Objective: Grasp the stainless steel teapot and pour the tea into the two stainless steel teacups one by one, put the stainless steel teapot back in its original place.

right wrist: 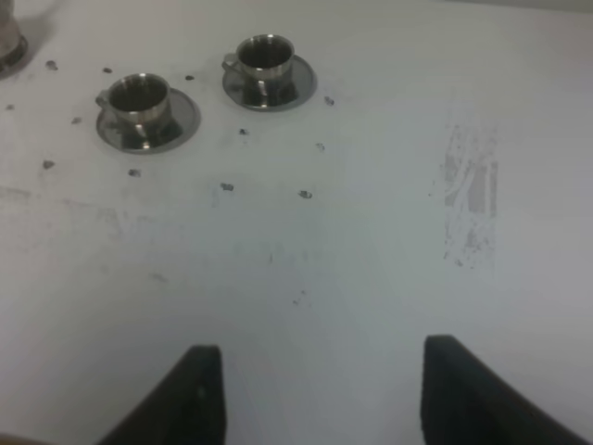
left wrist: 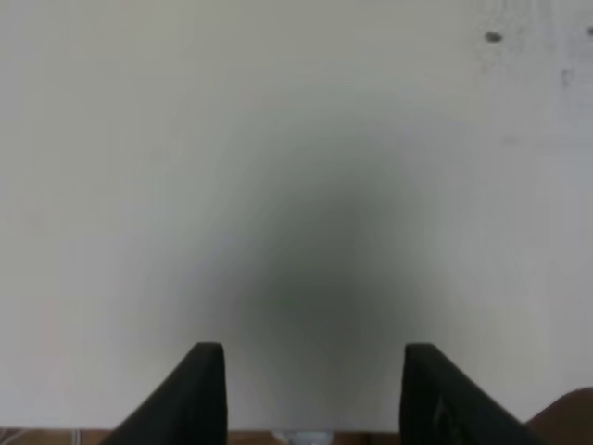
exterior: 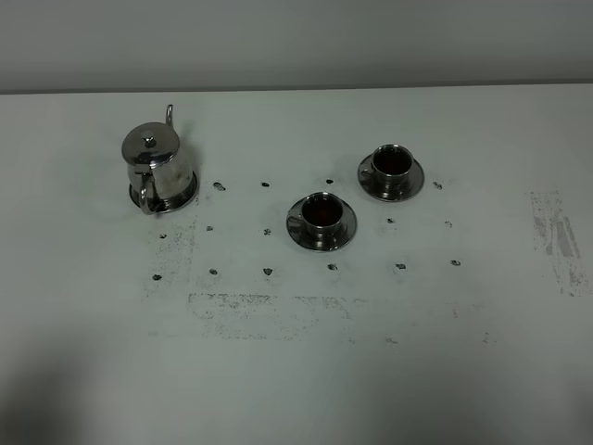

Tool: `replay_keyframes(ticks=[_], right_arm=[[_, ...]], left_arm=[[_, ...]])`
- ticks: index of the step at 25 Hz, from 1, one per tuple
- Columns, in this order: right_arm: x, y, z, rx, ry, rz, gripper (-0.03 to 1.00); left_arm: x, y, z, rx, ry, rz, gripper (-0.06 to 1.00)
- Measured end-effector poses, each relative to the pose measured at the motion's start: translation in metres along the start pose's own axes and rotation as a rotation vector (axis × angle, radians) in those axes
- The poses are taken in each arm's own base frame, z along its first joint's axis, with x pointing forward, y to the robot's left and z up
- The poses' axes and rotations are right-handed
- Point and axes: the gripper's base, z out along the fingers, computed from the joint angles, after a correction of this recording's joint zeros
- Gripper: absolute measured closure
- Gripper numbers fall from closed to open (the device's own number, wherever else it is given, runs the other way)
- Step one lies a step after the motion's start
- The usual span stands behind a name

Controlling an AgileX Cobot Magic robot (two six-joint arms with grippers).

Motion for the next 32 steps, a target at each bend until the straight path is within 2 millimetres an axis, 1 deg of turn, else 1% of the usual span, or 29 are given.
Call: replay_keyframes(ticks=[10, 26, 32], right_arm=[[0.000, 0.000, 0.000, 0.000, 0.000, 0.000, 0.51], [0.000, 0.000, 0.000, 0.000, 0.000, 0.000, 0.51], [0.000, 0.000, 0.000, 0.000, 0.000, 0.000, 0.51]], left_arm=[[0.018, 0.005, -0.019, 0.016, -0.195, -0.005, 0.52], [0.019, 0.005, -0.019, 0.012, -0.203, -0.001, 0.52], [0.020, 0.004, -0.020, -0.073, -0.199, -0.086, 0.52]])
